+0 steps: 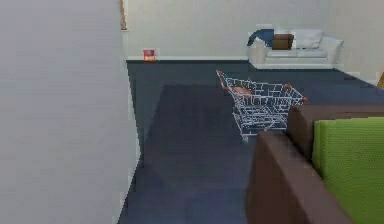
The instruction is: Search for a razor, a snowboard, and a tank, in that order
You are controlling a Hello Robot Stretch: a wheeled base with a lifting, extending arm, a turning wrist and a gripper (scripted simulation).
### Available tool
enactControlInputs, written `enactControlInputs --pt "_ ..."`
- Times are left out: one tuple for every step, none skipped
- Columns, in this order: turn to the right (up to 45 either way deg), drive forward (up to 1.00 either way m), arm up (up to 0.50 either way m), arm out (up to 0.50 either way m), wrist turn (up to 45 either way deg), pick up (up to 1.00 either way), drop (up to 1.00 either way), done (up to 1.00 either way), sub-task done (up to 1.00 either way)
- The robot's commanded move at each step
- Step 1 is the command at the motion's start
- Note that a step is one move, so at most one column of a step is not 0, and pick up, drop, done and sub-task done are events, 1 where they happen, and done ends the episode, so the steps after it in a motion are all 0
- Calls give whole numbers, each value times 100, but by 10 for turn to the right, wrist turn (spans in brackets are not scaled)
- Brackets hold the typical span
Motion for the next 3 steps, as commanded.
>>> enactControlInputs --pt "0 100 0 0 0 0 0 0 0" --pt "0 50 0 0 0 0 0 0 0" --pt "-300 0 0 0 0 0 0 0 0"
